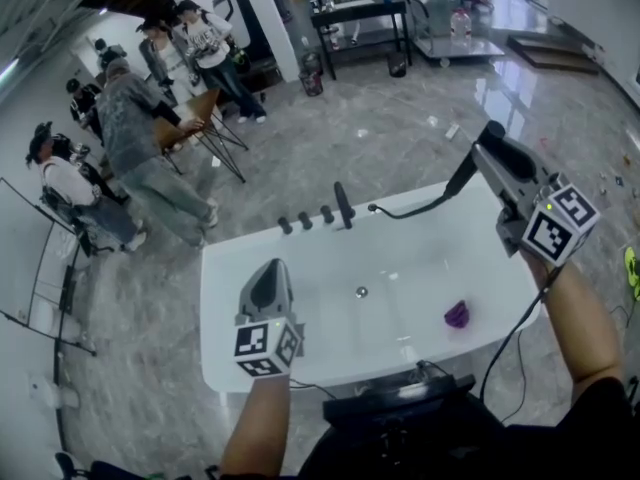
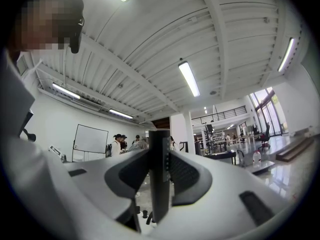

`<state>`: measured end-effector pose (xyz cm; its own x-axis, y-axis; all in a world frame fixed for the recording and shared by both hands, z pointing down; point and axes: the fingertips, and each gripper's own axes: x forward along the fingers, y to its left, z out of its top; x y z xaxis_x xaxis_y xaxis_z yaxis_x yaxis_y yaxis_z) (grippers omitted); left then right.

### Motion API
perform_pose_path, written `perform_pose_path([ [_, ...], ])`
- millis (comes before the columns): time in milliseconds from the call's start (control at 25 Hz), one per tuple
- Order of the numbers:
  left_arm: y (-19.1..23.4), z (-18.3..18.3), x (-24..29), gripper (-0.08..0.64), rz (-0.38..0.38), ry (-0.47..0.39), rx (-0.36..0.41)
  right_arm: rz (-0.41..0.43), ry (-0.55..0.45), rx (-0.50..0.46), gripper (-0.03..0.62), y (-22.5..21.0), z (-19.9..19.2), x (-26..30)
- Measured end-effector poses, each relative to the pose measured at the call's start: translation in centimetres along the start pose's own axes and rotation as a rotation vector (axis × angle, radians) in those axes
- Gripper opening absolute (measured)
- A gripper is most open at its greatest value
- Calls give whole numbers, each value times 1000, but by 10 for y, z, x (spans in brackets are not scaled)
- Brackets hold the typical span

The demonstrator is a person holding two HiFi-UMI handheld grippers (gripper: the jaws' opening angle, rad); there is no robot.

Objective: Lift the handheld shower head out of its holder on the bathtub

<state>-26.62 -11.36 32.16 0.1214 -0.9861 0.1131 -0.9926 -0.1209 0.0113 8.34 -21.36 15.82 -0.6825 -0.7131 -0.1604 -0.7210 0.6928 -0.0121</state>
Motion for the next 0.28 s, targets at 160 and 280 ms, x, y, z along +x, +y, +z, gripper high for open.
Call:
perform_pose_path([
  [160, -3, -3, 1, 9, -8, 6, -6, -8, 0, 3, 135, -1, 0, -2],
  [280, -5, -1, 1, 9, -8, 2, -4, -9, -2, 3, 135, 0, 1, -4],
])
